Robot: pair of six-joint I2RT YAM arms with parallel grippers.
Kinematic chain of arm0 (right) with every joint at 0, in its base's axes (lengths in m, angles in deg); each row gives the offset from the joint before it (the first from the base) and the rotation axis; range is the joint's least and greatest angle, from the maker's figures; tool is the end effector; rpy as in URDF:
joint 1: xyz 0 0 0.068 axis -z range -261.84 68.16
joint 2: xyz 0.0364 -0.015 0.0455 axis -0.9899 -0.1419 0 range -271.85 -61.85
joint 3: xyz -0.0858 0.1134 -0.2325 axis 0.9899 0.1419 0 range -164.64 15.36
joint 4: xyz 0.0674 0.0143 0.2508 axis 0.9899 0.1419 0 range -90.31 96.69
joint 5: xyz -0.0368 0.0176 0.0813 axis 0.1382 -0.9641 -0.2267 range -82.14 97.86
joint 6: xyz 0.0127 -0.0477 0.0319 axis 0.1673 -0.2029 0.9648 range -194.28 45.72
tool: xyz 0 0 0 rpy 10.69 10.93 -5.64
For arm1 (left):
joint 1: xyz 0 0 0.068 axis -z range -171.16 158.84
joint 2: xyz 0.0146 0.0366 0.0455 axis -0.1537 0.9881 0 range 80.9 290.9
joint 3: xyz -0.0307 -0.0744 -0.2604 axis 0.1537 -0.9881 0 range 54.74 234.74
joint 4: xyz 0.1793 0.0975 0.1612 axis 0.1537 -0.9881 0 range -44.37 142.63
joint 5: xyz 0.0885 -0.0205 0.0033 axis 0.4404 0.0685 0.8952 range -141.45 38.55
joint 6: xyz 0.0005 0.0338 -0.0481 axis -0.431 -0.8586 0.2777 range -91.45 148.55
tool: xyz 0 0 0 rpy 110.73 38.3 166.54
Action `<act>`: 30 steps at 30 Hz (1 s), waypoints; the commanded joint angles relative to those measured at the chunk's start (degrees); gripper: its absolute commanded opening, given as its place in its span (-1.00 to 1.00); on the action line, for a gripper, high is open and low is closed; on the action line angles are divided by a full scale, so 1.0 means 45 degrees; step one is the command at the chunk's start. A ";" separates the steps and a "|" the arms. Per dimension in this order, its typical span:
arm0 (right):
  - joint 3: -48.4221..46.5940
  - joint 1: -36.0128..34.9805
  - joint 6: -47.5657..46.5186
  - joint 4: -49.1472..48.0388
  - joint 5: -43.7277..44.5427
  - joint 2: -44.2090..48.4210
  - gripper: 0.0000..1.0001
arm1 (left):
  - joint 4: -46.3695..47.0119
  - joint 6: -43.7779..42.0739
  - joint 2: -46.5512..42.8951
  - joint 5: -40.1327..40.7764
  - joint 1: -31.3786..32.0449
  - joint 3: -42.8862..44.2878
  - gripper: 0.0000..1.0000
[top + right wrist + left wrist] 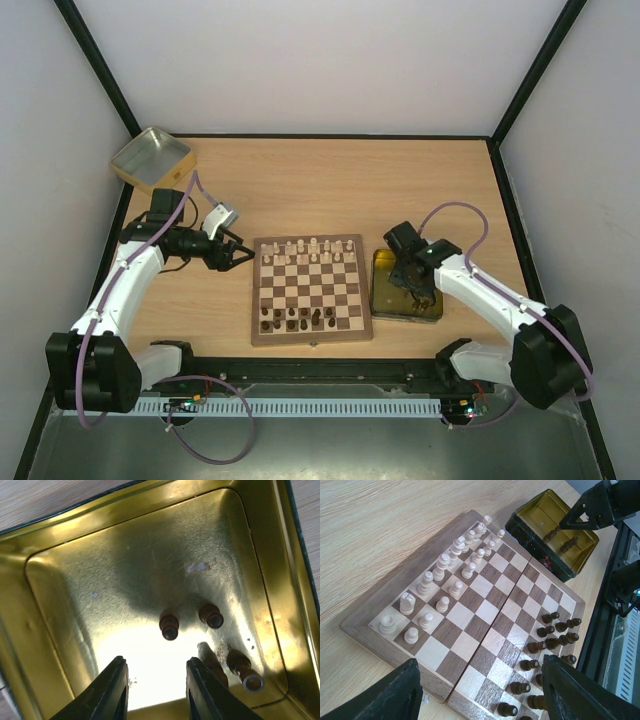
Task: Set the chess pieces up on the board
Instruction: Pick up the chess piece from the storage box.
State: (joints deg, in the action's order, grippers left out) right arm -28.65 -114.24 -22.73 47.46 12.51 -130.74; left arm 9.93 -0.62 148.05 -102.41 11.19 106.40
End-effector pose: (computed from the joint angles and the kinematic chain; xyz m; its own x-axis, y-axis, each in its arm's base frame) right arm 0.1758 0.1073 0.2003 -0.9034 0.3511 -0.2461 0.3117 0.9319 0.1854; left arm 0.2200 -0.0421 0.2636 -0.5295 0.3290 -0.7820 0.7936 0.5179 -0.3194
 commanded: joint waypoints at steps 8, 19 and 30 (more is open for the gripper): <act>0.0852 0.1491 -0.1175 -0.1488 -0.0836 -0.0947 -0.44 | -0.0141 -0.0217 0.0091 -0.0252 0.0083 -0.0084 0.32; 0.0953 0.1942 -0.1534 -0.2545 -0.1243 -0.2038 -0.65 | -0.0141 -0.0213 0.0162 -0.0240 0.0103 -0.0076 0.32; 0.0607 0.1966 -0.1690 -0.2544 -0.1135 -0.2337 -0.96 | -0.0119 -0.0177 0.0113 -0.0218 0.0103 -0.0092 0.32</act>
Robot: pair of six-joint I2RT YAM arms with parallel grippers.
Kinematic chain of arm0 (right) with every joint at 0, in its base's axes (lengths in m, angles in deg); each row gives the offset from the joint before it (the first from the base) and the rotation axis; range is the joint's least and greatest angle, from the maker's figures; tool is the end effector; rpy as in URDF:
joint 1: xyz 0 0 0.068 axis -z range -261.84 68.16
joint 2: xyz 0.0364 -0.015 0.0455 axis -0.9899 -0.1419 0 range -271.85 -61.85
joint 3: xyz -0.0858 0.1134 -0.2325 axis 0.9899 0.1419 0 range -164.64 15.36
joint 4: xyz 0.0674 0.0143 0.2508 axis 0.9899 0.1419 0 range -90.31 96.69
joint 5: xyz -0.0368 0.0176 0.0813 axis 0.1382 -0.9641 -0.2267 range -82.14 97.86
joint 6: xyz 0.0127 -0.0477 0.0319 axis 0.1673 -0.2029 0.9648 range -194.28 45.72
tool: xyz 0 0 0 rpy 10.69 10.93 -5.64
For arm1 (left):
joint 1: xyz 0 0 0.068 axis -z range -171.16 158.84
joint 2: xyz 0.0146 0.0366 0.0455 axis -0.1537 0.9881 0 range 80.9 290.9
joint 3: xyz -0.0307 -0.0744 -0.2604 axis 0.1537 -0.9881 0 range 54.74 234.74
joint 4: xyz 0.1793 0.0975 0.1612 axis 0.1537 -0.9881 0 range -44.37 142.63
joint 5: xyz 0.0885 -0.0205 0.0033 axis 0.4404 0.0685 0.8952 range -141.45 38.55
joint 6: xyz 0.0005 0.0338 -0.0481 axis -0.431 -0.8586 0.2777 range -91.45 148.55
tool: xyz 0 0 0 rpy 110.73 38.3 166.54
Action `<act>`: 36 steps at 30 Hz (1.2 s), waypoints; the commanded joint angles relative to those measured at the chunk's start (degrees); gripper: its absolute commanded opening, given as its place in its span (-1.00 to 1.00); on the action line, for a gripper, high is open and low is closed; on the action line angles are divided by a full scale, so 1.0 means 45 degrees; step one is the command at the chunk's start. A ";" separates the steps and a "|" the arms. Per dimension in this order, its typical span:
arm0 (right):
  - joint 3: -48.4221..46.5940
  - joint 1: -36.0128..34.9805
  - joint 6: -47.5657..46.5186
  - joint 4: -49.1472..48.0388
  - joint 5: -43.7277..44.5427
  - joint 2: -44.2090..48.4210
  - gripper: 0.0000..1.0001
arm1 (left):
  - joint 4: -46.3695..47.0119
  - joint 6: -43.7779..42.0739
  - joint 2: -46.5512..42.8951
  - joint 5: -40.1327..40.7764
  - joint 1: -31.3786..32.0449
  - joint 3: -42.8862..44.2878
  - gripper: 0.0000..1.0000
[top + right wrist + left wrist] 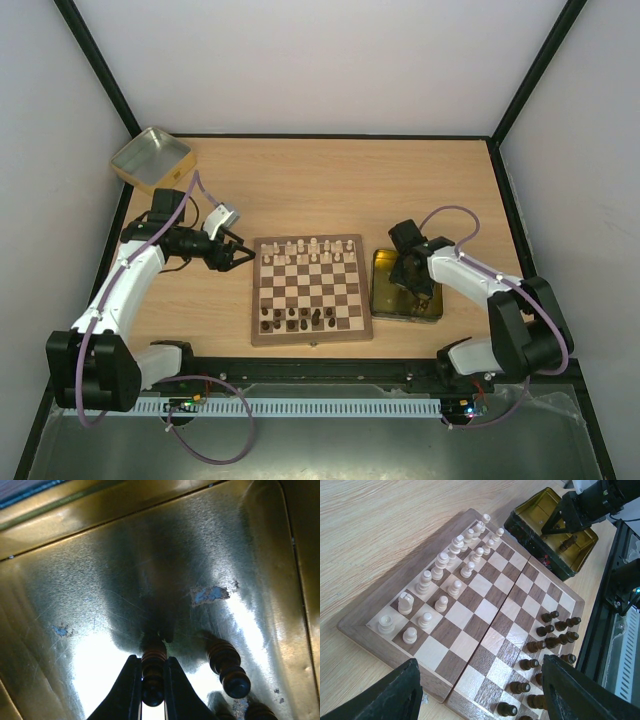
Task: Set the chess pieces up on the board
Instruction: Pick up the chess piece from the storage box, then place the chess piece on the chessboard.
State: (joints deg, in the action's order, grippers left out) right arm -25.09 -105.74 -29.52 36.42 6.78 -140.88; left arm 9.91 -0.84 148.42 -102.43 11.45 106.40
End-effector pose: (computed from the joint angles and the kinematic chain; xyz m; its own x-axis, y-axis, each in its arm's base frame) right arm 0.2075 0.0926 0.1546 -0.9163 0.3639 -0.1673 0.3319 0.9237 0.1915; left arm 0.2208 -0.0431 0.2623 -0.5302 0.3334 -0.7796 0.7958 0.5129 -0.3219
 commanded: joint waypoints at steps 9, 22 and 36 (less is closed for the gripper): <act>-0.1392 -0.0958 -0.0258 0.1768 0.0864 0.1478 -0.96 | -0.0116 -0.0119 0.0063 -0.0211 0.0063 -0.0088 0.32; -0.2929 -0.6167 0.1386 0.2402 0.0800 0.0607 -0.96 | -0.0059 -0.0049 0.0039 -0.0145 0.0057 -0.0108 0.32; -0.2596 -0.7962 0.1396 0.1047 -0.0271 -0.1172 -0.95 | -0.0019 0.0000 0.0055 -0.0125 0.0064 -0.0107 0.32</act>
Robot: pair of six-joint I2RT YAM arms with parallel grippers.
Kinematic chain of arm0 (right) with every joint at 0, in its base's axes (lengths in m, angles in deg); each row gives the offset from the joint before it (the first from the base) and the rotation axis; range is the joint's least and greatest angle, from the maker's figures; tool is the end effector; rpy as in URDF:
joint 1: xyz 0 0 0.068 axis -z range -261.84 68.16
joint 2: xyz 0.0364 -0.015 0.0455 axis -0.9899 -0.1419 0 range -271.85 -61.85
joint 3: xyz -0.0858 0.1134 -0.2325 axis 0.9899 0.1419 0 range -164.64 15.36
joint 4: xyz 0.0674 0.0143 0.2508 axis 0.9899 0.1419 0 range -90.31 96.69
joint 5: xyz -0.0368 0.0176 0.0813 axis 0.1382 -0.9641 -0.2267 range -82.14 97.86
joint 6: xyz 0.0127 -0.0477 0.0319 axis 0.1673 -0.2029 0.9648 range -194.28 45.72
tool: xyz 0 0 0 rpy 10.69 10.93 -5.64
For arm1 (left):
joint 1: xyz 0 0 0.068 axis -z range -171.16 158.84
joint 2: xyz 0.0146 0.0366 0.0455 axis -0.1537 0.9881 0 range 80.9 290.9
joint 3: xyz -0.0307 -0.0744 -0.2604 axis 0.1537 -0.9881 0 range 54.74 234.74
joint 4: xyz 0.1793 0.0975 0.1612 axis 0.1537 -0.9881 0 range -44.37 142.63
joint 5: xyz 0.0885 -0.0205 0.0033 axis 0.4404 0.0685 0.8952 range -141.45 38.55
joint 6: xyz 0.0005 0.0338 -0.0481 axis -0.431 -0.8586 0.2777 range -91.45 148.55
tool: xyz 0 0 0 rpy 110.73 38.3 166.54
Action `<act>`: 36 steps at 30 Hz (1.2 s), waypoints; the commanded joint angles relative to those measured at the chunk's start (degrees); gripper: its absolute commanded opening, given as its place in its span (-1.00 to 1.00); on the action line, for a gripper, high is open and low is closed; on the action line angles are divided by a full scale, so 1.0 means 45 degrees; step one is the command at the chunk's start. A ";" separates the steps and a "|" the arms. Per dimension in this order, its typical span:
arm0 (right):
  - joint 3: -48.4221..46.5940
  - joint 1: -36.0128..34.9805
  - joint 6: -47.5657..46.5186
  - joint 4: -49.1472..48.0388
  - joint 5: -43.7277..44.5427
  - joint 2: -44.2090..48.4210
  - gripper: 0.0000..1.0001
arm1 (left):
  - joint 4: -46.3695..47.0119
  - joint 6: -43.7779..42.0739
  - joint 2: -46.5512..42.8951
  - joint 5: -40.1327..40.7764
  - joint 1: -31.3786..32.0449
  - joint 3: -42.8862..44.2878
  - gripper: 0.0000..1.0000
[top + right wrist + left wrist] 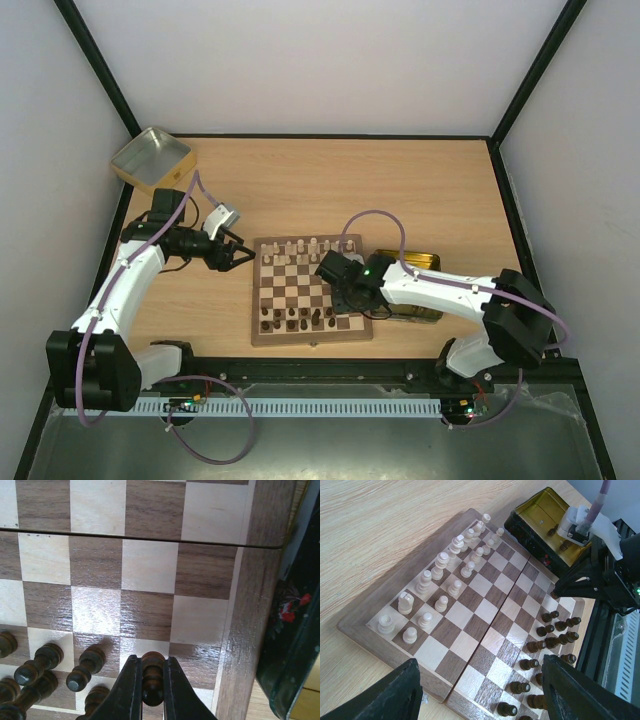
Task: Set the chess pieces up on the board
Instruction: Place the chess piece on the chessboard.
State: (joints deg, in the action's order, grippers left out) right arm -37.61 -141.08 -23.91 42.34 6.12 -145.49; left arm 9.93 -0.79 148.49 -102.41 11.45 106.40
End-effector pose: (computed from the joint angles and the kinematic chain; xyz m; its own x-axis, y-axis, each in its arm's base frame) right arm 0.1342 0.2278 0.1912 -0.9774 -0.1372 -0.1607 -0.1734 0.9553 0.2396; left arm 0.2210 -0.0431 0.2621 -0.5316 0.3332 -0.7787 0.7950 0.5134 -0.3231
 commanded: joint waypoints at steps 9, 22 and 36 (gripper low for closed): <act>0.0323 -0.0213 0.0140 -0.0512 -0.0297 -0.0402 -0.95 | -0.0021 -0.0017 0.0022 -0.0141 0.0064 -0.0112 0.32; 0.0200 -0.0502 0.0117 -0.0545 -0.0339 -0.0659 -0.90 | -0.0040 -0.0020 0.0020 -0.0140 0.0064 -0.0112 0.32; -0.0363 -0.0522 0.0151 -0.0324 0.0646 -0.0969 -0.51 | -0.0062 -0.0060 -0.0020 -0.0178 0.0064 -0.0112 0.32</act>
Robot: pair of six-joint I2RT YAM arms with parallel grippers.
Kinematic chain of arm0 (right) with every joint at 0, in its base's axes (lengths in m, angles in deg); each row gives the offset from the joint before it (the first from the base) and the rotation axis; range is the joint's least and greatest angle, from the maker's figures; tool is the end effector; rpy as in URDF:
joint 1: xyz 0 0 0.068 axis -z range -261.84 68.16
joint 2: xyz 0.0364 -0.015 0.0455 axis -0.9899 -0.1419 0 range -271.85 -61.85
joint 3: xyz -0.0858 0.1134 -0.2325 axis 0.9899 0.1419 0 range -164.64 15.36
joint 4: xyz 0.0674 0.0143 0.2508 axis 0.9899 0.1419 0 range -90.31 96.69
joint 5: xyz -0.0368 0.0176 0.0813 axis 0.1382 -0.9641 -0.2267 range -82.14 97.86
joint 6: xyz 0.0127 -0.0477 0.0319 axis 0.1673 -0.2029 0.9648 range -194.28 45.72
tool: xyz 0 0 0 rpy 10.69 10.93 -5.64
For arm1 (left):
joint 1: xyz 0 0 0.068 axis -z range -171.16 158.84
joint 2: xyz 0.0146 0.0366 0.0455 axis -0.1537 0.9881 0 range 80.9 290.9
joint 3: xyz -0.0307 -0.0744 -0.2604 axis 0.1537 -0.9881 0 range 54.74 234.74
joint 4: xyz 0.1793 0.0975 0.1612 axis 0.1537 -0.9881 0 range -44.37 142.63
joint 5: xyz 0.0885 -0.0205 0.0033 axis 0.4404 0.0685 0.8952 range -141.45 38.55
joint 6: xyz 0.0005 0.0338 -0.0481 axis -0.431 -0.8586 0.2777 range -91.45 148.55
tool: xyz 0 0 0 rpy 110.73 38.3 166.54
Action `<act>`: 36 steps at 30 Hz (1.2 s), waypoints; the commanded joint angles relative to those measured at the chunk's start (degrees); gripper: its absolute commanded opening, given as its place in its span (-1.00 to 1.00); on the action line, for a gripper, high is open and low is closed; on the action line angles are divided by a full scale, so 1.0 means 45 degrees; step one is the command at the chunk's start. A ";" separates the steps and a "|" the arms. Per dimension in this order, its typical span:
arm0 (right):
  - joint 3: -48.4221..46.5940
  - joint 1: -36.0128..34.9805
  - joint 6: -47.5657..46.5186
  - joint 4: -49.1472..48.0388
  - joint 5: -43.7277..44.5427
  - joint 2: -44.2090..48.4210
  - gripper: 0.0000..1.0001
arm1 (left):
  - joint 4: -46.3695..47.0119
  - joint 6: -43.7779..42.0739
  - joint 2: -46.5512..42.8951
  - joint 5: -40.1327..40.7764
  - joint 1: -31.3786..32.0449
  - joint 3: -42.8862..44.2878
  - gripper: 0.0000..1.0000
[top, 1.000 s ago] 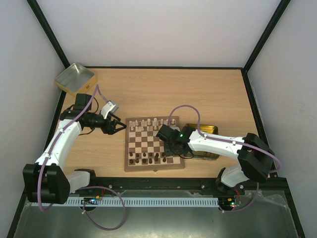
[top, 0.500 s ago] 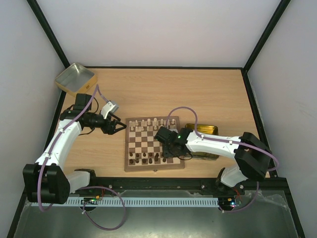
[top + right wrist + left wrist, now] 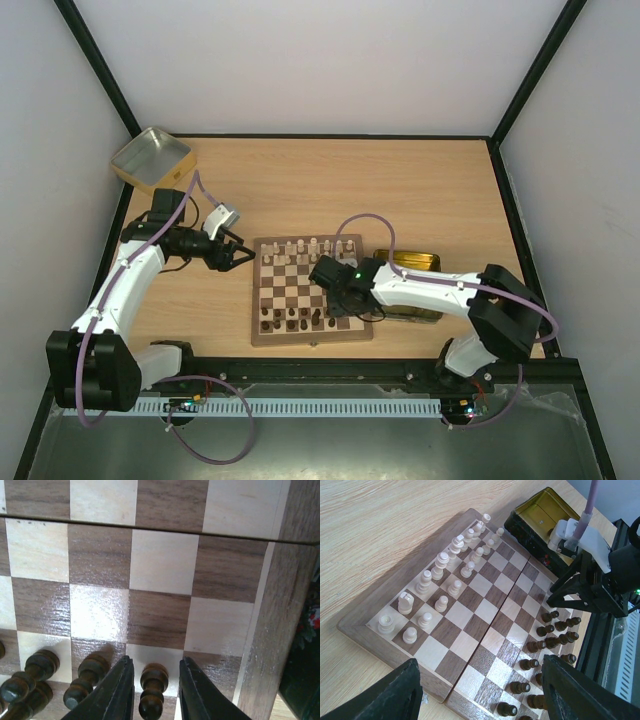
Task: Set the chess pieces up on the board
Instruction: Place the chess piece on the chessboard, then pick up the chess piece from the storage box.
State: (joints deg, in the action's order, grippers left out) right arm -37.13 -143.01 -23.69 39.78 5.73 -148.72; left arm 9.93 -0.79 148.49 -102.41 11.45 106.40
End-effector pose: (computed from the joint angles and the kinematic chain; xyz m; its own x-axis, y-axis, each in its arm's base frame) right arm 0.1298 0.2387 0.1764 -0.9750 -0.1704 -0.1424 -0.1999 0.9525 0.2296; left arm 0.2210 -0.0431 0.2621 -0.5316 0.3332 -0.7787 0.7950 0.5134 -0.3231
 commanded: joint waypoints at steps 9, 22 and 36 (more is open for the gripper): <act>-0.1567 0.0133 -0.0164 0.1033 0.1995 -0.0892 -0.49 | -0.0062 -0.0081 -0.0064 -0.0172 0.0065 -0.0112 0.32; 0.0399 0.3692 0.0908 0.2589 0.3976 0.3334 -0.48 | -0.0091 -0.0104 0.0033 -0.0188 0.0112 -0.0087 0.32; 0.3037 0.7954 -0.0399 0.1080 0.1186 0.4381 -0.37 | -0.0062 -0.0078 0.0013 -0.0169 0.0235 -0.0111 0.32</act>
State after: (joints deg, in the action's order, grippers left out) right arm -24.85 -109.70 -23.40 46.73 13.88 -128.79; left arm 9.91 -0.82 148.49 -102.41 12.20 106.40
